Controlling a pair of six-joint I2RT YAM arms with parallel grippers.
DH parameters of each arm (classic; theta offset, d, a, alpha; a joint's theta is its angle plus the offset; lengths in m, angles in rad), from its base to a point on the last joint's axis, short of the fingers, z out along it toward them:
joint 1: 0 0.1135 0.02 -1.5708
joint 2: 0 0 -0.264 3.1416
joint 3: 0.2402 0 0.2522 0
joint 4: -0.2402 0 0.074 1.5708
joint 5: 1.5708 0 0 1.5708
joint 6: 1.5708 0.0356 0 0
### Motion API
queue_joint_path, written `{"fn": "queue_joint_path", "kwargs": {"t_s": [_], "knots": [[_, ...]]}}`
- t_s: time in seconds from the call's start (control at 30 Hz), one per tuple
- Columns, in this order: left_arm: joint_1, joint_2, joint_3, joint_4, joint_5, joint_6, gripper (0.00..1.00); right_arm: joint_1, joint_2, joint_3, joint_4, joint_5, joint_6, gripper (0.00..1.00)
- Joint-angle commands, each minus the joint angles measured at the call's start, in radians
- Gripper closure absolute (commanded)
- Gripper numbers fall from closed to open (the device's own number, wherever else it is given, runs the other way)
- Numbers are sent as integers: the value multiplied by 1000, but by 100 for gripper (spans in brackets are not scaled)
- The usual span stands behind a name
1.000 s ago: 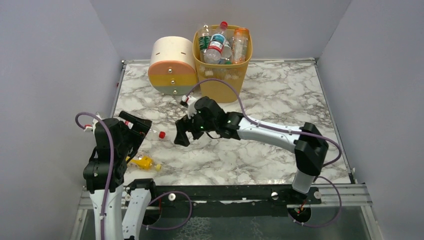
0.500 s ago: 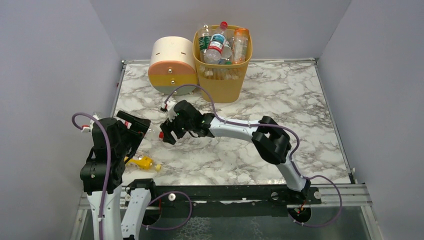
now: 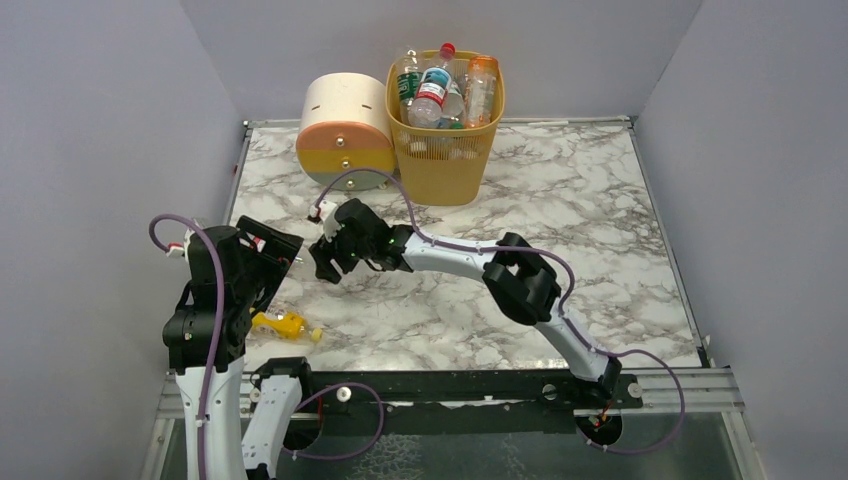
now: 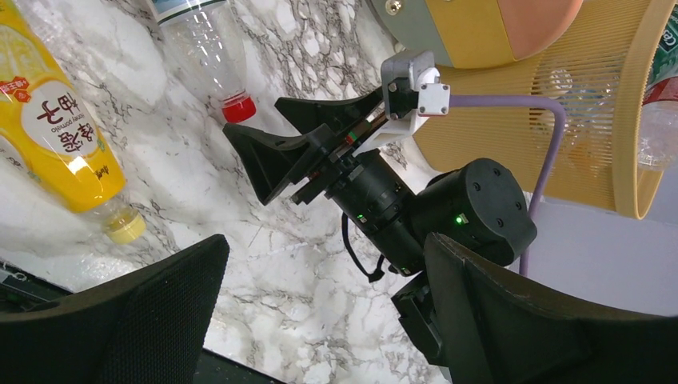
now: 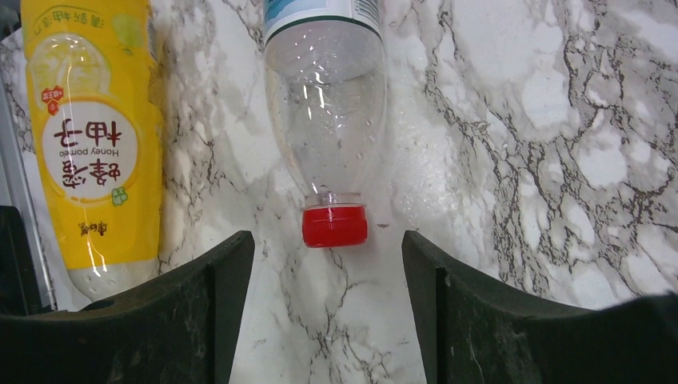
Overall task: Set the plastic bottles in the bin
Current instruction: Pick up the plastic bottle at the center of the board.
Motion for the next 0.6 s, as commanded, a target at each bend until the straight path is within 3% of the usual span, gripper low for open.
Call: {"fn": "queue_joint_path", "kwargs": {"t_s": [0.0,0.37,0.57], "knots": [[2,13,16,29,9,16,1,9,44,45,-7,-35,-24,30],[3,19,-2,50,9,24,1,10,96,90,-14,-46,-26,33],[2,20,-3,54,10,28,1,10,125,146,-30,-62,-15,42]]}}
